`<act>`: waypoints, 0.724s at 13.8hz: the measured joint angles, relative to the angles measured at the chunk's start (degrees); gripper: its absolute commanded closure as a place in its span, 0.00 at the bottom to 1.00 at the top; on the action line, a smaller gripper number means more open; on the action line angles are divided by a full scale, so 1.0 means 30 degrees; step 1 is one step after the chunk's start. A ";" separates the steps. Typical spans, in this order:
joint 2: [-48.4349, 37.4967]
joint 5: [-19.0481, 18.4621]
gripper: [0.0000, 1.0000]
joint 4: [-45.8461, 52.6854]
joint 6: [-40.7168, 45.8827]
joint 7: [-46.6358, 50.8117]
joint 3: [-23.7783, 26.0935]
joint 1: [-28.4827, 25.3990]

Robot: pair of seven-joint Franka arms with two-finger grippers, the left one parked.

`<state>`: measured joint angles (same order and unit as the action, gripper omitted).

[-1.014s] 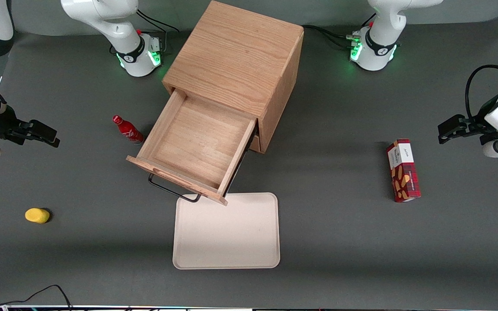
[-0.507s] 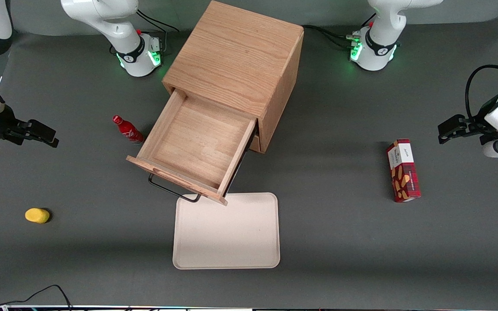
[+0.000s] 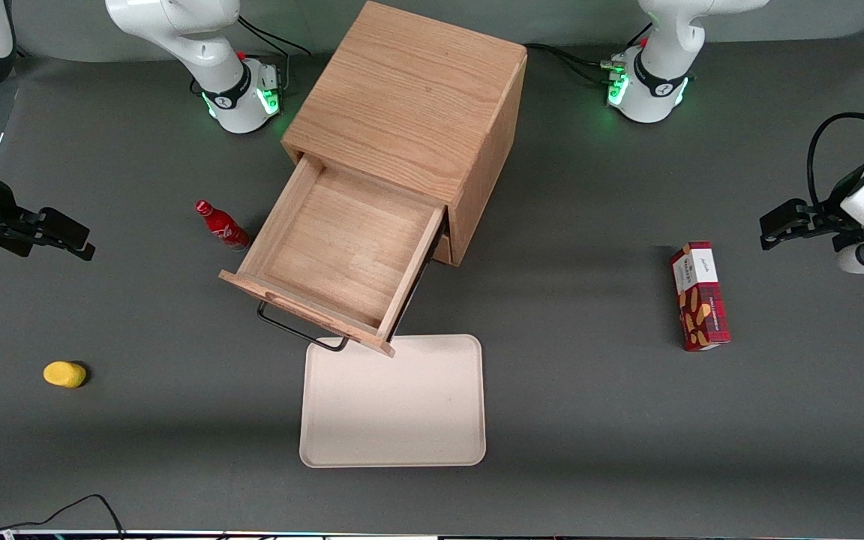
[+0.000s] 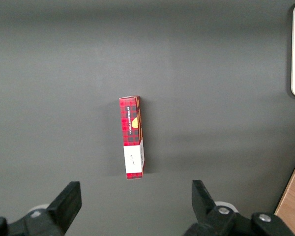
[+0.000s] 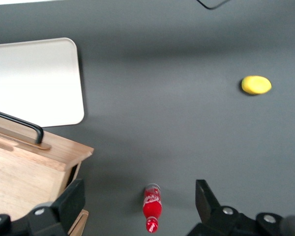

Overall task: Close top drawer
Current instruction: 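Move the right gripper toward the open drawer's front panel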

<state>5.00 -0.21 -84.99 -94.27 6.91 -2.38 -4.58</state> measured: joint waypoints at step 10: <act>0.5165 0.1378 0.00 0.5259 -0.1342 0.1325 0.0257 -0.2066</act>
<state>20.50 3.92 -69.21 -98.29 10.88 -1.61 -10.77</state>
